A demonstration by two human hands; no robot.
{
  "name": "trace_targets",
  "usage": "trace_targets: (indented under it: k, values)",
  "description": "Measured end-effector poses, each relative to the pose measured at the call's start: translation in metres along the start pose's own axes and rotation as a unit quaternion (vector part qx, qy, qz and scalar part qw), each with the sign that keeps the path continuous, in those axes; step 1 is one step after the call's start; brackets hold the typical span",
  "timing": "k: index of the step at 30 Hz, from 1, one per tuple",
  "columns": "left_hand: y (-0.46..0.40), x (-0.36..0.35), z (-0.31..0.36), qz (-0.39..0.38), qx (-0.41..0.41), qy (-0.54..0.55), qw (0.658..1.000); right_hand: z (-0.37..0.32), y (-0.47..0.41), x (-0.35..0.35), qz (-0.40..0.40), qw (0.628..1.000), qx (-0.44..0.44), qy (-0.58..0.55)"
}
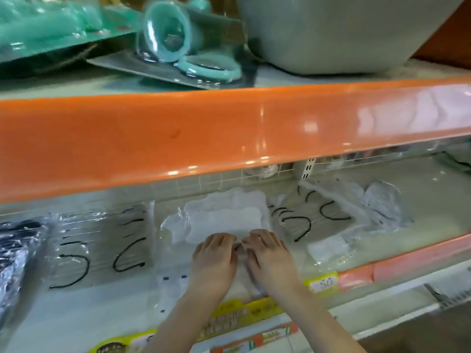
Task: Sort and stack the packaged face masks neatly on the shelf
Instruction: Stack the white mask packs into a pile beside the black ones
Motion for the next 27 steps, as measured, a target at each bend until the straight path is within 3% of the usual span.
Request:
trace_targets:
  k: [9, 17, 20, 22, 27]
  values:
    - [-0.010, -0.051, 0.073, -0.050, -0.038, -0.004, 0.998, 0.082, 0.022, 0.036, -0.050, 0.998, -0.017, -0.032]
    - [-0.021, -0.081, 0.117, -0.095, -0.120, -0.009, 0.988, 0.145, 0.037, 0.061, -0.123, 0.992, -0.006, -0.014]
    - [-0.034, -0.096, 0.126, -0.152, -0.098, -0.066, 0.981, 0.164, 0.034, 0.065, -0.175, 0.984, -0.015, -0.001]
    - [-0.042, -0.099, 0.131, -0.132, -0.091, -0.092, 0.983, 0.172, 0.031, 0.064, -0.195, 0.980, -0.026, 0.003]
    - [-0.054, -0.107, 0.131, -0.149, -0.063, -0.113, 0.980, 0.178, 0.033, 0.051, -0.153, 0.987, -0.056, -0.004]
Point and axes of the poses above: each hand's wrist, its own y-axis away from the middle knuckle, its own x-axis out of the back of the hand, z = x × y, the point moved 1 cm from there along -y, towards the middle knuckle, and after that the axes turned 12 degrees about x, right-handed, at the moved point
